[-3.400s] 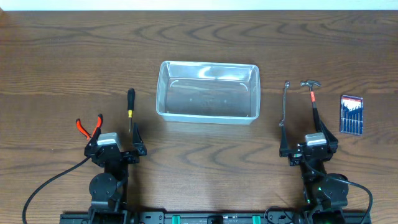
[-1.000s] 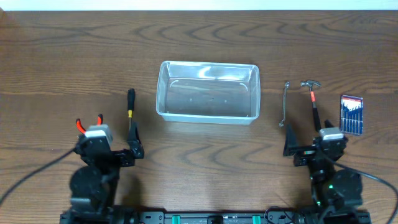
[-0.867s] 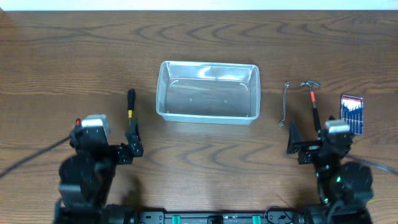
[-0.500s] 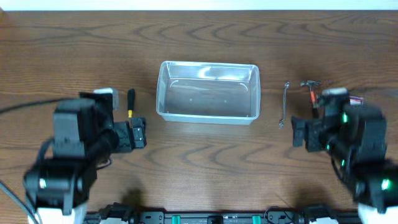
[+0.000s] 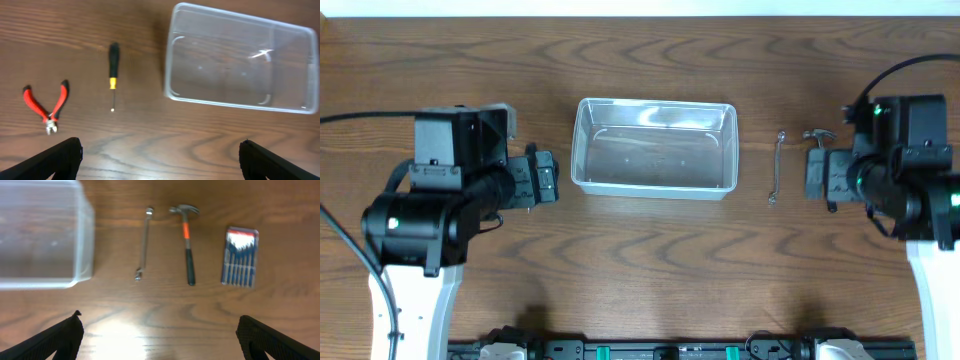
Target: Pack container
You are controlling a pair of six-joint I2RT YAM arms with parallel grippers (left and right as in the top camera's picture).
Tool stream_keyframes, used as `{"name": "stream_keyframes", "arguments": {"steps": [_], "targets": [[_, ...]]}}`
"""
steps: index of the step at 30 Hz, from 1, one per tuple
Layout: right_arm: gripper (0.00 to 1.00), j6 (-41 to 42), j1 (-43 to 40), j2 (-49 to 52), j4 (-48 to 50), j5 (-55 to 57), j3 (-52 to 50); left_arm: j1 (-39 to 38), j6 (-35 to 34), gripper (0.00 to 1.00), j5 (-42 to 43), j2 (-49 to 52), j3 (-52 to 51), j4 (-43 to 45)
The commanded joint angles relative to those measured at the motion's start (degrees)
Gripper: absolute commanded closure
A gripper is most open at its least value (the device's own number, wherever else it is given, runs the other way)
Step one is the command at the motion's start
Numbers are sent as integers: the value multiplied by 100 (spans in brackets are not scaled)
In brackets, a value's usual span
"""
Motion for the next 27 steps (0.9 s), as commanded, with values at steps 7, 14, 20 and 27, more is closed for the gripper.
{"name": "stream_keyframes", "arguments": {"steps": [7,14,20,27], "targets": [[1,-170,-780,1856,219,-197,385,35,-52,2,-844,560,109,-87],[1,-914,-990,3012,1040,-125,380,35,-52,2,-846,614,109,-94],[1,-1471,-1226,3807,1333,-168,378,35,-52,2,-844,610,109,-90],[3,-1853,-1384,4494,1567,-170,378,35,-57,2,-844,610,109,-94]]}}
